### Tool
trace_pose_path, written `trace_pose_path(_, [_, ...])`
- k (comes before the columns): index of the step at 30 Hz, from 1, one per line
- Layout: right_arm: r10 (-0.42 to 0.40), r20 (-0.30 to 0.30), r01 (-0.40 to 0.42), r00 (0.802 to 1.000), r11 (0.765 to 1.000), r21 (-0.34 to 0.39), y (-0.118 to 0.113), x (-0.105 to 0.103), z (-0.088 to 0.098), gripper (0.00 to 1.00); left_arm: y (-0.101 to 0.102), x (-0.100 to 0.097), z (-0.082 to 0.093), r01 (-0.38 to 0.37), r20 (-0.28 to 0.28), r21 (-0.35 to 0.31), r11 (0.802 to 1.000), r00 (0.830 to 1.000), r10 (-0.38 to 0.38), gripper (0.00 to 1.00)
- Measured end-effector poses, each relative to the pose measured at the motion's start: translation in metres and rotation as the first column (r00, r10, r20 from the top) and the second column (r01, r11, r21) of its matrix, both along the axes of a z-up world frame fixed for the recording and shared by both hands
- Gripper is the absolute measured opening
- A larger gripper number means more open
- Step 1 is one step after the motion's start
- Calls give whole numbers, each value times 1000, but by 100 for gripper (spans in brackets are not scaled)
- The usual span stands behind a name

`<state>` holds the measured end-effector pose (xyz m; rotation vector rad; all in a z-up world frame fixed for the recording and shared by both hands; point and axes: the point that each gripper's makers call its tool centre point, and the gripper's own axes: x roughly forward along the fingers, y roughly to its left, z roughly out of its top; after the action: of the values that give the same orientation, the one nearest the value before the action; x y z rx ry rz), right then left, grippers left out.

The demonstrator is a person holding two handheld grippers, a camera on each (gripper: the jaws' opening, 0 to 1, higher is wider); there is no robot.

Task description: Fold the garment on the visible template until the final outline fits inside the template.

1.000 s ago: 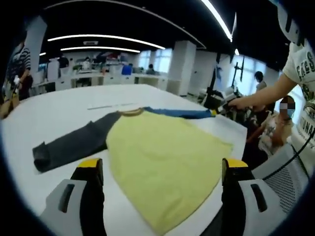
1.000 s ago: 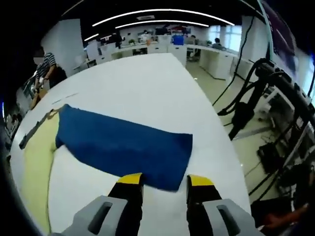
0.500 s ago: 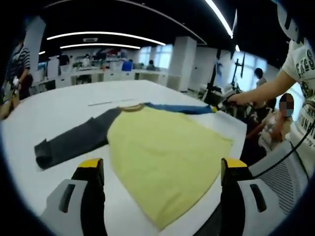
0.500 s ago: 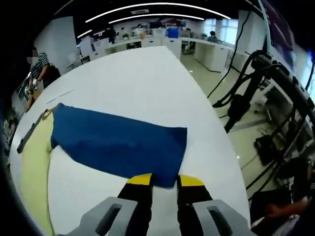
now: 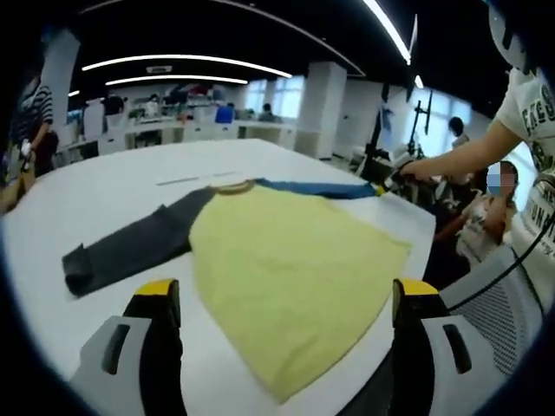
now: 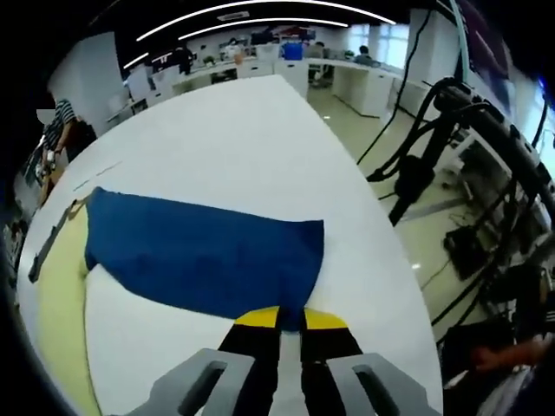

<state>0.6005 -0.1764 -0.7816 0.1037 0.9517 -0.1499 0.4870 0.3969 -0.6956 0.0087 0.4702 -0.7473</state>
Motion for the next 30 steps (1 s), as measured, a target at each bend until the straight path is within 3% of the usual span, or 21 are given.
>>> trace_pose_path(3, [1,8,-2,1000,999,44,2,4,-3,0,-1,0,0,1,0,-3,1000,1000,-1,99])
trace_pose_path(8, [-15,4,15,1000,999,52,-6,9,-6,0,-1,-1,0,4,0,5,1000,1000,-4,99])
trace_pose_path(30, [89,120,-93,989,995,26,25,31,40,0,-2,-4,0,33,-3,21,999,999,-33,99])
